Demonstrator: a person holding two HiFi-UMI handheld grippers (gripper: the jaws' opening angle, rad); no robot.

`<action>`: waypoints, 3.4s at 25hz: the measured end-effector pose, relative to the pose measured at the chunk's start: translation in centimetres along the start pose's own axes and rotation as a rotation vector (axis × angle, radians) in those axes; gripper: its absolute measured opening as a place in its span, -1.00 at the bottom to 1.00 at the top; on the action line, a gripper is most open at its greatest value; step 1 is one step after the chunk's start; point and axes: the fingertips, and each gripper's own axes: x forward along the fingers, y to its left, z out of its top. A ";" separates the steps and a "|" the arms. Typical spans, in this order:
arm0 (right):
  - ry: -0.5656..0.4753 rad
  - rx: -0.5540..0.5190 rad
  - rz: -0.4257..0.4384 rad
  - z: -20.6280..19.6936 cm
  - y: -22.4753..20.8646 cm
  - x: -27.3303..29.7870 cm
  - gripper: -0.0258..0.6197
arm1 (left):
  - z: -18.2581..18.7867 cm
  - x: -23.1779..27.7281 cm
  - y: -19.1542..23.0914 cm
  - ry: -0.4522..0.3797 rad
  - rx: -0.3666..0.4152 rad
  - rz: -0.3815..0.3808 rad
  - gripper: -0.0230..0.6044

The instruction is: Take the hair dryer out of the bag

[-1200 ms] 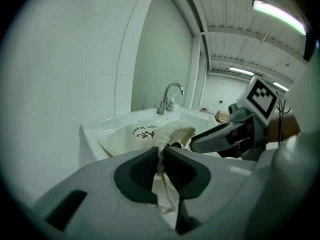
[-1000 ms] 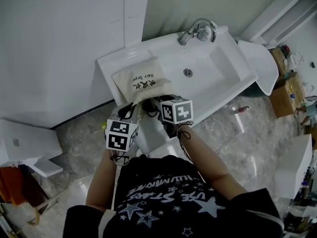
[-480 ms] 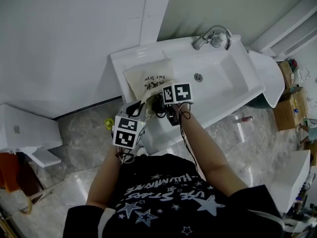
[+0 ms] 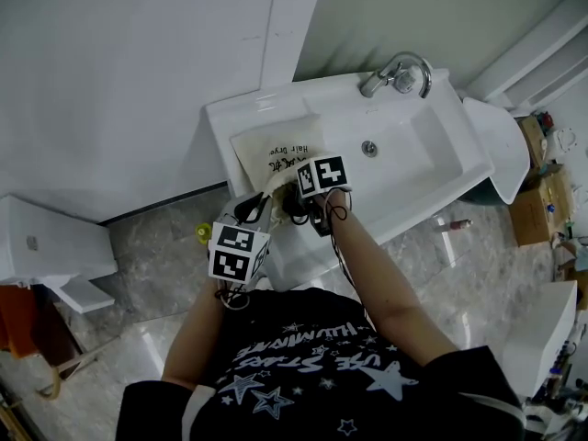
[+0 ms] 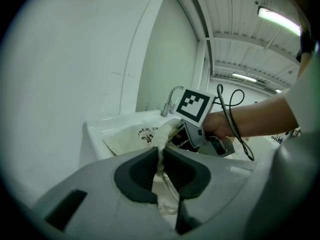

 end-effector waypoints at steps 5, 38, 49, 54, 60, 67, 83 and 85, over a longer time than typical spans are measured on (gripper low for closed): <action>0.005 -0.038 -0.053 0.0 -0.2 1.0 -0.19 | -0.3 -0.1 0.3 0.002 0.009 0.005 -0.77; 0.056 -0.102 0.204 -6.3 2.3 -6.9 -0.35 | -0.3 0.1 -1.5 -0.019 -0.019 0.051 -0.77; 0.135 -0.331 0.104 -10.4 2.7 -7.8 -0.34 | -1.1 -0.8 -1.8 -0.003 -0.051 0.111 -0.77; 0.187 -0.330 0.112 -10.2 3.0 -6.2 -0.35 | -1.1 -0.8 -1.8 -0.001 -0.053 0.116 -0.77; 0.261 -0.343 0.110 -10.7 3.0 -3.1 -0.26 | -1.1 -0.7 -1.6 -0.007 -0.057 0.112 -0.77; 0.345 -0.394 0.179 -12.6 2.5 0.8 -0.30 | -0.8 -0.3 -1.5 -0.009 -0.067 0.106 -0.78; 0.340 -0.484 0.229 -10.8 2.3 -10.2 -0.31 | 1.7 -0.9 -2.5 -0.082 -0.023 0.129 -0.78; 0.328 -0.498 0.232 -11.6 2.1 -10.8 -0.31 | 1.3 -1.1 -2.9 -0.072 -0.025 0.127 -0.77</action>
